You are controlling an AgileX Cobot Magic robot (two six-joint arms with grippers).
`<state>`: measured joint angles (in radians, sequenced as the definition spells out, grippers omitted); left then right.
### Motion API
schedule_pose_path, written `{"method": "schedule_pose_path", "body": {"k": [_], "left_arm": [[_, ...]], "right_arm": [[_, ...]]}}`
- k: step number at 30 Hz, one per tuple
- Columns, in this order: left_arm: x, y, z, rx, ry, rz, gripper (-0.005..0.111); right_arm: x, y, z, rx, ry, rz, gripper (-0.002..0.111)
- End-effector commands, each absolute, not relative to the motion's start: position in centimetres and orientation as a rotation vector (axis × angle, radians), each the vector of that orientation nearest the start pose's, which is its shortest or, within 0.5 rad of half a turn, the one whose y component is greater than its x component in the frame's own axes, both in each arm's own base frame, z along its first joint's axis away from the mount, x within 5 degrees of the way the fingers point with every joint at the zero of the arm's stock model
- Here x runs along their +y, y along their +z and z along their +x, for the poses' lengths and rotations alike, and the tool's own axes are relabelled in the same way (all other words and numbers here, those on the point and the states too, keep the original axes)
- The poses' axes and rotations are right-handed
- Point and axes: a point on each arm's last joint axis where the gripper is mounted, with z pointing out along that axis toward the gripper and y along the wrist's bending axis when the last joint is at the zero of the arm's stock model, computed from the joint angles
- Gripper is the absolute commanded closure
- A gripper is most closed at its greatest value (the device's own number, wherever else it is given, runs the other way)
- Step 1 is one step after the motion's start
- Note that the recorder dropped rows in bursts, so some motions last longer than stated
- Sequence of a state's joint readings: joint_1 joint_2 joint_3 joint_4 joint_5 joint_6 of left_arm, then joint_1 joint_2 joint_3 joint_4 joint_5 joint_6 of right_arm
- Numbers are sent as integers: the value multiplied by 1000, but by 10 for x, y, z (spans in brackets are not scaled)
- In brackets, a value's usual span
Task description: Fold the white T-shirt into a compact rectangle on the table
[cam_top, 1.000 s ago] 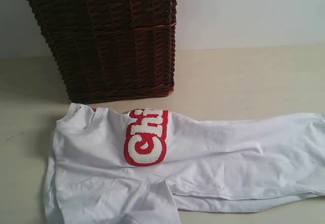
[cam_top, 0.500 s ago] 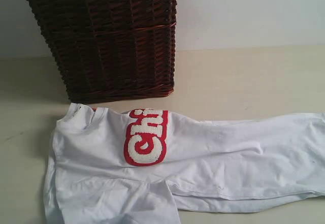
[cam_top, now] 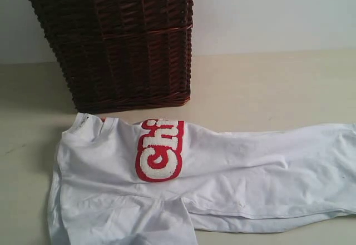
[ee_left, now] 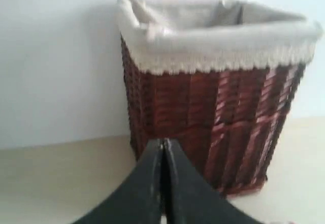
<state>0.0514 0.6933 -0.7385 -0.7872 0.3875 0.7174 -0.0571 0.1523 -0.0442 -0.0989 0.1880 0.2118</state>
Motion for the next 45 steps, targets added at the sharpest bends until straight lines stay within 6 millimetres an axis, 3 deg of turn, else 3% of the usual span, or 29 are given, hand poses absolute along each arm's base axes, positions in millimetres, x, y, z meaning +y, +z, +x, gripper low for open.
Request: {"method": "schedule_pose_path", "body": {"k": [1,3,6,12,20,25,33,40,45], "left_arm": [[-13,415,207,1703,-156,191,107],[-12,420,228,1705,-96,260,107],[-12,404,253,1783,-92,319,107],[-18,370,273,1962,-251,288,107],[-31,348,268,2099,-362,578,107],[-36,339,265,2053,-329,898,107],[-48,300,263,2193,-703,1179,107],[-44,259,254,2352,-780,1222,107],[-42,234,250,2422,-734,1114,107]], "right_arm": [[-6,202,66,1763,17,170,108],[-6,202,66,1763,17,170,108],[-6,202,66,1763,17,170,108],[-6,202,66,1763,17,170,108],[-6,202,66,1763,17,170,108],[-6,202,66,1763,17,170,108],[-6,202,66,1763,14,168,108],[-6,202,66,1763,14,168,108],[-6,202,66,1763,16,169,108]]}}
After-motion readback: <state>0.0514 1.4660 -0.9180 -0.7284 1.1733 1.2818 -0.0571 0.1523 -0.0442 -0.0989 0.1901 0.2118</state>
